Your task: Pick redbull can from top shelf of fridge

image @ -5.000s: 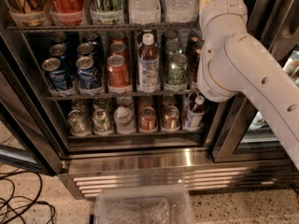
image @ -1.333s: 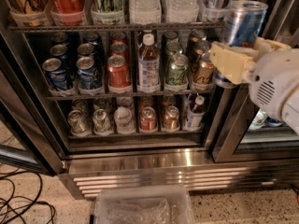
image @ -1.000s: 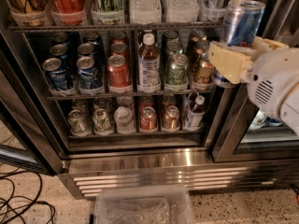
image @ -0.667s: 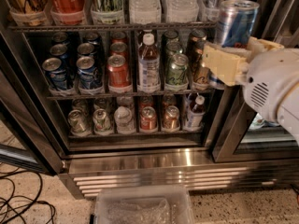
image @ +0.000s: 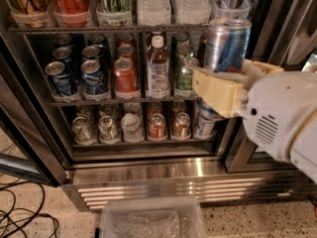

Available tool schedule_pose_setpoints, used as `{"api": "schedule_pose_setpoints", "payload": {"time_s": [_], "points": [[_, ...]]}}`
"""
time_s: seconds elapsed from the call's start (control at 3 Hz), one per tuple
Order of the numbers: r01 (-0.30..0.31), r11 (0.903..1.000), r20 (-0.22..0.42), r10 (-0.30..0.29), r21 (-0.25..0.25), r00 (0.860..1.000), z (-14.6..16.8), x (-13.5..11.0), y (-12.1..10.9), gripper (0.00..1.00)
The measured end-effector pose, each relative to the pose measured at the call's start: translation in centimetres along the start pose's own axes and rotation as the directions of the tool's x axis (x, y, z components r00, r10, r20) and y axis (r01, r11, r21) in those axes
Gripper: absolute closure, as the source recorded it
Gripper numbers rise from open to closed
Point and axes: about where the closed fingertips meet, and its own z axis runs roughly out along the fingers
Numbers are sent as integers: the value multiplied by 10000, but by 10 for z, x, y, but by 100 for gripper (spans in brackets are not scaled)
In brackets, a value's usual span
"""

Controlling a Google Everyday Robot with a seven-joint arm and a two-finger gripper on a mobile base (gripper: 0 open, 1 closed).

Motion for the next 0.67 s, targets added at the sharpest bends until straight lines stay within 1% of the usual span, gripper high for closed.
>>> {"api": "schedule_pose_setpoints", "payload": {"time_s": [0.33,0.67], "points": [[-280,9969,-441,249,-729,9987,-15,-1,35,100],[-278,9970,-440,247,-726,9987,-15,-1,35,100]]}}
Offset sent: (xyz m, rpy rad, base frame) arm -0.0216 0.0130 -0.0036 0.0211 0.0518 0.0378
